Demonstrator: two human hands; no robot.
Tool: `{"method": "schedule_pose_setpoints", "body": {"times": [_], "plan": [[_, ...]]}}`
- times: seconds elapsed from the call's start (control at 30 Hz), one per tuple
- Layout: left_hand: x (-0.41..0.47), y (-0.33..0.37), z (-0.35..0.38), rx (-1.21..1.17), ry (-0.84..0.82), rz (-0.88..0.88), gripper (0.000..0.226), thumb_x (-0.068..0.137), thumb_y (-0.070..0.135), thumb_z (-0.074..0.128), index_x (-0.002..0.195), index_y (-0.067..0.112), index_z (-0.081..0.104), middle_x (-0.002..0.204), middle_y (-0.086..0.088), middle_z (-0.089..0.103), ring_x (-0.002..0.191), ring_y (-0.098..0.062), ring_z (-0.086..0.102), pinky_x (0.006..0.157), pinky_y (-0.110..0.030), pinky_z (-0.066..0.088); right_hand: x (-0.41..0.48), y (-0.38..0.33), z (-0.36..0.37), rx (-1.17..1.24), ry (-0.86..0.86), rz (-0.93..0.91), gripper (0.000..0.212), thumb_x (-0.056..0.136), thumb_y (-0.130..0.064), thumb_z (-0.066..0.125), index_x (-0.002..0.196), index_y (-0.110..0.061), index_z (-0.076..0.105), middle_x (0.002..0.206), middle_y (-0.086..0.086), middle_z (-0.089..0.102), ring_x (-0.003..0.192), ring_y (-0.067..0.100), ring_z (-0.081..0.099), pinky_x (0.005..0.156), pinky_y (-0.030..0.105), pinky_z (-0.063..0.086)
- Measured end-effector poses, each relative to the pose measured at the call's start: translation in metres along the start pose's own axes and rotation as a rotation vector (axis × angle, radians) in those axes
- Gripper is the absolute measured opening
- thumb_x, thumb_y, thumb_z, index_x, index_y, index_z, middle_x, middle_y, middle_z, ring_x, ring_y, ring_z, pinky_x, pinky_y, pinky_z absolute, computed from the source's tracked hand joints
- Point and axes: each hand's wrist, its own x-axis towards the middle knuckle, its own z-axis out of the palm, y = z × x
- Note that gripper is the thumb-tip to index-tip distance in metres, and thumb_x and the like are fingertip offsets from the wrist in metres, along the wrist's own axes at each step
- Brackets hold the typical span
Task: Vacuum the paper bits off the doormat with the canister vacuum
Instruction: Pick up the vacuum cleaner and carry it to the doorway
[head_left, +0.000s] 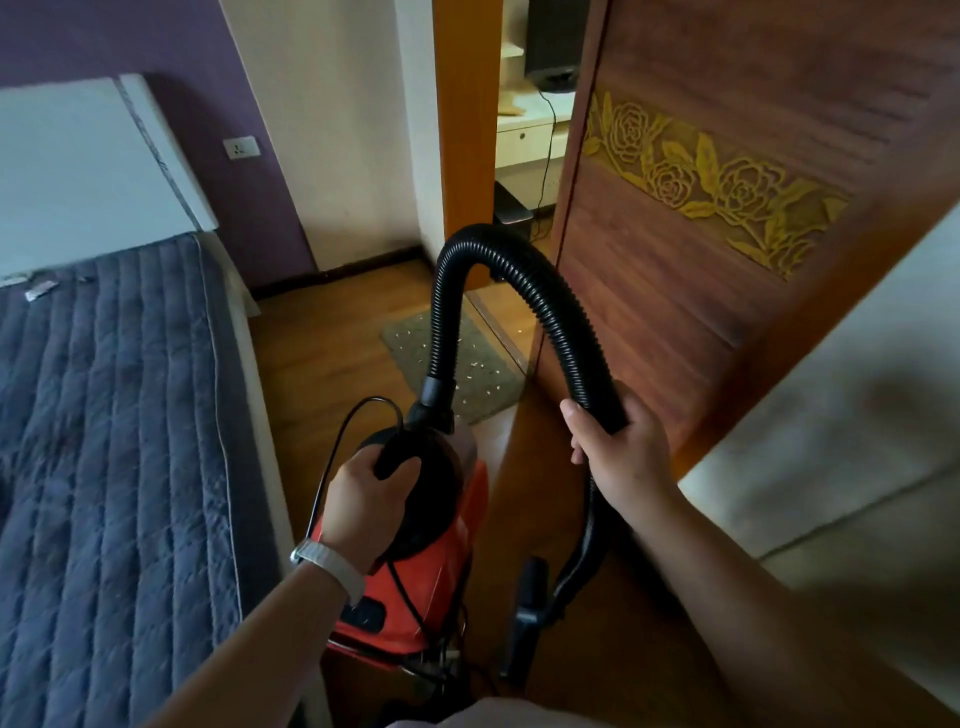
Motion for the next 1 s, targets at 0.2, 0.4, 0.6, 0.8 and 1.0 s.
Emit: {"method": "schedule_pose_setpoints", "body": {"times": [0.2,0.4,0.6,0.8,1.0], "plan": [[0.103,0.006,-0.028,-0.034,0.016,0.016,0.007,0.088,0.026,0.067,0.087,0.021,0.063,0.075,0.002,0.064,0.067,-0.014,0.06,0.05,-0.024,0.039,0.067,-0.033,0.062,-0.022,0.024,0.006,0.014,0.088,-0.04,0.07,0.086,-0.03,0.06,0.065,-0.001,0.066,0.058,0.016,0.065,0.057,0.033,0.054],[0.163,0.007,-0.058,-0.055,0.06,0.019,0.009,0.087,0.024,0.067,0.089,0.016,0.065,0.075,0.002,0.066,0.066,-0.011,0.061,0.052,-0.026,0.046,0.115,-0.05,0.108,0.028,0.025,-0.04,0.014,0.088,-0.033,0.072,0.084,-0.024,0.062,0.06,-0.001,0.063,0.054,0.019,0.063,0.055,0.039,0.053],[0.217,-0.006,-0.085,-0.054,0.131,-0.029,0.008,0.086,0.027,0.068,0.088,0.019,0.066,0.076,0.002,0.067,0.069,-0.011,0.062,0.051,-0.022,0.04,0.172,-0.059,0.166,0.092,-0.047,-0.139,0.016,0.085,-0.032,0.072,0.088,-0.02,0.063,0.059,-0.008,0.062,0.048,0.014,0.059,0.049,0.02,0.047],[0.282,-0.024,-0.107,-0.044,0.157,-0.123,0.01,0.083,0.032,0.069,0.081,0.024,0.064,0.072,-0.001,0.068,0.071,-0.022,0.064,0.064,-0.038,0.053,0.24,-0.057,0.234,0.145,-0.169,-0.151,0.021,0.078,-0.045,0.071,0.086,-0.028,0.061,0.059,-0.01,0.062,0.046,0.014,0.057,0.048,0.022,0.046],[0.368,-0.037,-0.127,-0.016,0.205,-0.186,0.03,0.073,0.048,0.064,0.091,0.025,0.068,0.071,-0.002,0.068,0.069,-0.026,0.066,0.062,-0.039,0.055,0.335,-0.065,0.308,0.158,-0.278,-0.133,0.013,0.086,-0.036,0.067,0.09,-0.025,0.061,0.057,-0.006,0.061,0.049,0.018,0.059,0.051,0.031,0.051]]}}
